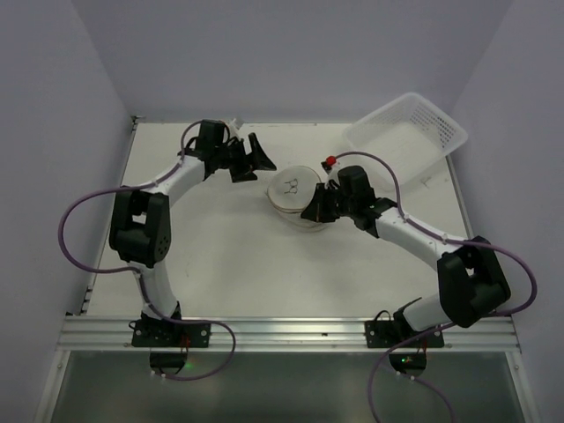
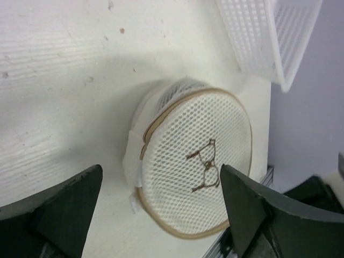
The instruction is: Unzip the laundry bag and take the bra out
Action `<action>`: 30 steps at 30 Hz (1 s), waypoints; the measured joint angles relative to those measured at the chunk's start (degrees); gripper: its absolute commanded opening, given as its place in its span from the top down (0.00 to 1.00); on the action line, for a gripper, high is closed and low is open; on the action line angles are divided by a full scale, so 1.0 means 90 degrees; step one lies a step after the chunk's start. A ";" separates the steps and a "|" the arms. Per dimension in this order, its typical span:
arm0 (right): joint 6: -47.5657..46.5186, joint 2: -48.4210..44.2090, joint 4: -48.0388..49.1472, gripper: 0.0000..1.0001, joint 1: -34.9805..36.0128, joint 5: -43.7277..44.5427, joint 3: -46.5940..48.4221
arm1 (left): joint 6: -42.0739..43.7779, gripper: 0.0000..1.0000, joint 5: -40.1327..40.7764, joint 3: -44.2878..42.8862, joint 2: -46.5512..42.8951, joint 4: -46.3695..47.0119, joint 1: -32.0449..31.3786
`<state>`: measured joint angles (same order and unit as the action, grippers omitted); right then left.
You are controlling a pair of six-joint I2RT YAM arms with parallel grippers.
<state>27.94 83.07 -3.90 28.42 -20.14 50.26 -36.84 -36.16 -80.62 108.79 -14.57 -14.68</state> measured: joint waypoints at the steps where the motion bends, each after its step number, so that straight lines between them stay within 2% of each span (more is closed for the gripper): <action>1: 0.0107 0.0002 0.0000 1.00 0.0058 0.0032 0.0036 | -0.0114 0.01 0.0136 0.0002 -0.0029 0.0027 0.0005; 3: 0.0316 0.0034 0.0000 1.00 0.0170 0.0151 0.0175 | -0.0406 0.00 0.0469 0.0199 -0.0194 0.0231 0.0002; 8: 0.0614 0.0335 0.0017 1.00 0.0301 0.0338 0.0653 | -0.1124 0.00 0.1217 0.1593 -0.1379 0.0457 -0.0100; 12: 0.0731 0.0534 0.0041 1.00 0.0418 0.0396 0.0753 | -0.1707 0.02 0.1596 0.2455 -0.2127 0.0687 -0.0551; 16: 0.0736 0.0665 0.0034 1.00 0.0588 0.0444 0.0753 | -0.2307 0.06 0.1717 0.2868 -0.2232 0.1146 -0.1149; 20: 0.0748 0.0690 0.0036 1.00 0.0673 0.0461 0.0753 | -0.2652 0.14 0.1882 0.2912 -0.2152 0.1416 -0.1367; 23: 0.0767 0.0690 0.0036 1.00 0.0675 0.0466 0.0753 | -0.2854 0.25 0.2069 0.2909 -0.2062 0.1610 -0.1513; 25: 0.0772 0.0690 0.0036 1.00 0.0675 0.0469 0.0753 | -0.2958 0.42 0.2159 0.2909 -0.1970 0.1656 -0.1639; 26: 0.0770 0.0690 0.0034 1.00 0.0675 0.0469 0.0753 | -0.2997 0.57 0.2203 0.2909 -0.1923 0.1668 -0.1695; 28: 0.0758 0.0687 0.0005 1.00 0.0675 0.0474 0.0753 | -0.3060 0.69 0.2276 0.2909 -0.1858 0.1673 -0.1761; 29: 0.0738 0.0687 -0.0015 1.00 0.0680 0.0476 0.0753 | -0.3062 0.84 0.2297 0.2912 -0.1851 0.1671 -0.1768; 30: 0.0721 0.0687 -0.0041 1.00 0.0685 0.0486 0.0753 | -0.3089 0.91 0.2324 0.2912 -0.1851 0.1676 -0.1778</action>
<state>34.44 89.25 -4.27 34.59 -15.77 57.04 -64.64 -15.25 -54.41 92.14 0.51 -30.68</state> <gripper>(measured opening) 0.030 0.257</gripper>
